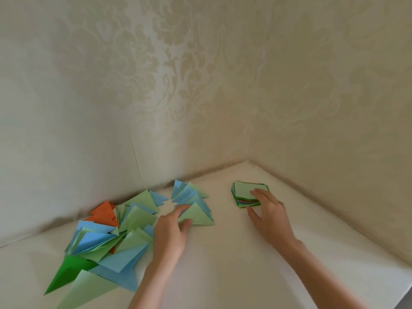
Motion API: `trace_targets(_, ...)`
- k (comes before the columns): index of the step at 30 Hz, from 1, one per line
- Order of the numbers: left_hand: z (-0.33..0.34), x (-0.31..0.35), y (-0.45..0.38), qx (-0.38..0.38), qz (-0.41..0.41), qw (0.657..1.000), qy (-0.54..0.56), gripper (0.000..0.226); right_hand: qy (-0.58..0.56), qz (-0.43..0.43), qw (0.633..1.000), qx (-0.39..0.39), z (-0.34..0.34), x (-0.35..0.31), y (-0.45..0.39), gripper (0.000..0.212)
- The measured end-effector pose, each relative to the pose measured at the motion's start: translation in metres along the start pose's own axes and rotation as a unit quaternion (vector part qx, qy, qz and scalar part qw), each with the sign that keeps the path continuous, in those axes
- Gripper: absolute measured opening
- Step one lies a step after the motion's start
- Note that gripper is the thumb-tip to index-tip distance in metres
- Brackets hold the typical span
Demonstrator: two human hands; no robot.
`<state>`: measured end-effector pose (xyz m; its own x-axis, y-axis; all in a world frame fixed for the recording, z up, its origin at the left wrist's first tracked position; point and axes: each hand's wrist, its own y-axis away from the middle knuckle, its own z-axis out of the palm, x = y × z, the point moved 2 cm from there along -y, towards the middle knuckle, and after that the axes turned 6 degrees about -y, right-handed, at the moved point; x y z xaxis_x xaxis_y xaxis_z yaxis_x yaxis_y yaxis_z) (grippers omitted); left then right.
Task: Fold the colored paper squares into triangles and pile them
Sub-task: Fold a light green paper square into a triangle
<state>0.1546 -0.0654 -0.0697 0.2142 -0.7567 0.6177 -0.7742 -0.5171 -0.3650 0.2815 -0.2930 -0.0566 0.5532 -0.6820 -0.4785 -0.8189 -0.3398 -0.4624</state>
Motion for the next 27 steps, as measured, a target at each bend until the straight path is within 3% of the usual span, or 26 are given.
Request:
trace_targets(6,0.007,-0.005,-0.001,0.022,0.007,0.999,-0.039,0.035,0.070,0.018,0.994,-0.080,0.022,0.004,-0.019,0.052)
trace_targets(15,0.010,-0.003,-0.004,0.033,-0.023,0.993,-0.108,0.035,0.072,0.012,0.997,0.029,0.030,-0.004,-0.009,0.005)
trace_targets(20,0.005,0.004,-0.006,0.019,-0.025,0.988,-0.148,0.037,0.098,0.025,0.995,0.019,0.026,-0.004,-0.010,0.019)
trace_targets(23,0.001,0.009,0.000,0.025,-0.015,0.995,-0.095,0.040,0.077,0.028,0.996,0.042,0.013,-0.004,-0.010,0.019)
trace_targets(27,-0.005,0.021,0.010,0.054,0.005,0.998,-0.031,0.053,0.013,-0.044,0.993,0.106,-0.012,-0.007,-0.004,0.011)
